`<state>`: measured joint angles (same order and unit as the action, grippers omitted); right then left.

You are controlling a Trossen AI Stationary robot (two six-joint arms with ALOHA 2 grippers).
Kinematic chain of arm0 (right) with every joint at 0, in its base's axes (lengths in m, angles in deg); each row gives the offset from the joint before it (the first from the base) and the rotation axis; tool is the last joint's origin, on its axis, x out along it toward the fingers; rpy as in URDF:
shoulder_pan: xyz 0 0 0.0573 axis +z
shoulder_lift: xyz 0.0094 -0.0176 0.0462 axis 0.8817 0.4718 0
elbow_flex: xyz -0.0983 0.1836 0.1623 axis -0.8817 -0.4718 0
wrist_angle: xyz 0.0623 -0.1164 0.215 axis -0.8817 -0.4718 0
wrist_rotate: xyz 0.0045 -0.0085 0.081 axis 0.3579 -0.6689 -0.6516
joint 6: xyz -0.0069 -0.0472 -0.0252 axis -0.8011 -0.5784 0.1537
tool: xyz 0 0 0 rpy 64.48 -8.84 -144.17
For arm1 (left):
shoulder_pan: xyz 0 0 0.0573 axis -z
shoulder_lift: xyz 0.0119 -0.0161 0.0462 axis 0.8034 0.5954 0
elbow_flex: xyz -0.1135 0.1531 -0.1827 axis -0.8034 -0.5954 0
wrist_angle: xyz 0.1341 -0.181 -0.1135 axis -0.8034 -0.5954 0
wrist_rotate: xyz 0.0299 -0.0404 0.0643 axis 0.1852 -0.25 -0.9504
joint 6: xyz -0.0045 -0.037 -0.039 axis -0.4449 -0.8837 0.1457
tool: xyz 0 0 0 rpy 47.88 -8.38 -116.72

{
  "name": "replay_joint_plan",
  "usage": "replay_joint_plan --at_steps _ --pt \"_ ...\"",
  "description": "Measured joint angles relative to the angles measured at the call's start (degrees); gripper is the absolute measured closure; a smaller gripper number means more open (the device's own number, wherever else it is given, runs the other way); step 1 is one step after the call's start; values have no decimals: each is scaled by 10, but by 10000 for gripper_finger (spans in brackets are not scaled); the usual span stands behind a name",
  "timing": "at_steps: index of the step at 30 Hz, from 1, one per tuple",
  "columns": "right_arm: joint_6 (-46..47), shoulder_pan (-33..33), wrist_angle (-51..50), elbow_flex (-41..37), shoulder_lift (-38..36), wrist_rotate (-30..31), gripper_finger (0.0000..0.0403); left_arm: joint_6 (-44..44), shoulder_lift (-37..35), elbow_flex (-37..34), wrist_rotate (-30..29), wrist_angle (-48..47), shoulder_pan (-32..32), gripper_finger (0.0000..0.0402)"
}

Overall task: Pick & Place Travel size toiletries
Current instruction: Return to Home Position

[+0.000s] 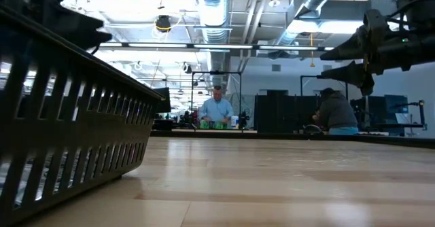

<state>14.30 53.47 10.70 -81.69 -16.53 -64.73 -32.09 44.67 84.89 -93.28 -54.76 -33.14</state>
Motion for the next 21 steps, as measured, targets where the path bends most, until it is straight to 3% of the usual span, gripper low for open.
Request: replay_joint_plan --at_steps 21 --pt "0 0 1 1 0 0 175 0 47 -1 -7 4 -7 183"
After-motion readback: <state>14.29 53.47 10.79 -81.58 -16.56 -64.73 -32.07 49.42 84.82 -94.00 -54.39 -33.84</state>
